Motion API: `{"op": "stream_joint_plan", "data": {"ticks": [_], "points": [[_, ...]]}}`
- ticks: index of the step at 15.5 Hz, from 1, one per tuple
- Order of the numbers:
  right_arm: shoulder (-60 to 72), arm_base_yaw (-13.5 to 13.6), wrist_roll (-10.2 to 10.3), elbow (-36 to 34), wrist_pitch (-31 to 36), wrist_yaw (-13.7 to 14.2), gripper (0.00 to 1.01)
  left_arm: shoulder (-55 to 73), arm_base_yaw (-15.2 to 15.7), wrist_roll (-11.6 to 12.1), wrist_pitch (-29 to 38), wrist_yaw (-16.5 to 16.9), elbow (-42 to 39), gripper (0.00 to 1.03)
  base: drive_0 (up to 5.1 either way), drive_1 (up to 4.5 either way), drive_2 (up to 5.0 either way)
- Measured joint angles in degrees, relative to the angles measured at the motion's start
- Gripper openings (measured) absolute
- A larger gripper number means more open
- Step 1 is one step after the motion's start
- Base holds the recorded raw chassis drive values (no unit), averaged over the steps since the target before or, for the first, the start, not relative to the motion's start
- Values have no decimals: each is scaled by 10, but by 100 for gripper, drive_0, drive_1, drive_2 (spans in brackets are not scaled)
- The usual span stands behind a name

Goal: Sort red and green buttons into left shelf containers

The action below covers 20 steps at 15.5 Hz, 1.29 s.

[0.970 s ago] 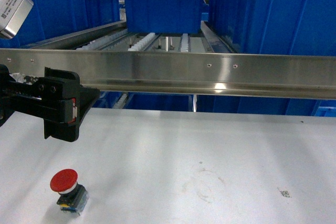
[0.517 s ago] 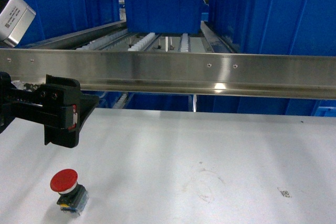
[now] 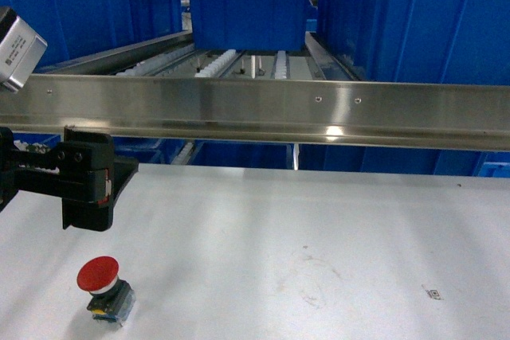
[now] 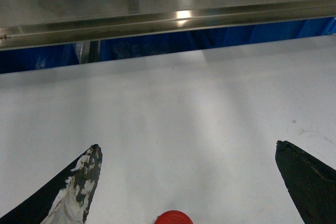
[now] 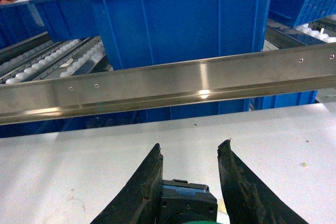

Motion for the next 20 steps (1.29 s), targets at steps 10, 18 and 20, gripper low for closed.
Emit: {"op": "stream_joint_plan", "data": {"ticks": [10, 18, 20], "points": [[0, 0, 0, 0, 0, 0, 29, 253, -8, -45, 72, 4, 6, 98, 0, 0, 0], [0, 0, 0, 0, 0, 0, 29, 366, -9, -33, 188, 11, 6, 98, 0, 0, 0], [0, 0, 0, 0, 0, 0, 29, 384, -14, -26, 213, 9, 6, 98, 0, 0, 0]]}}
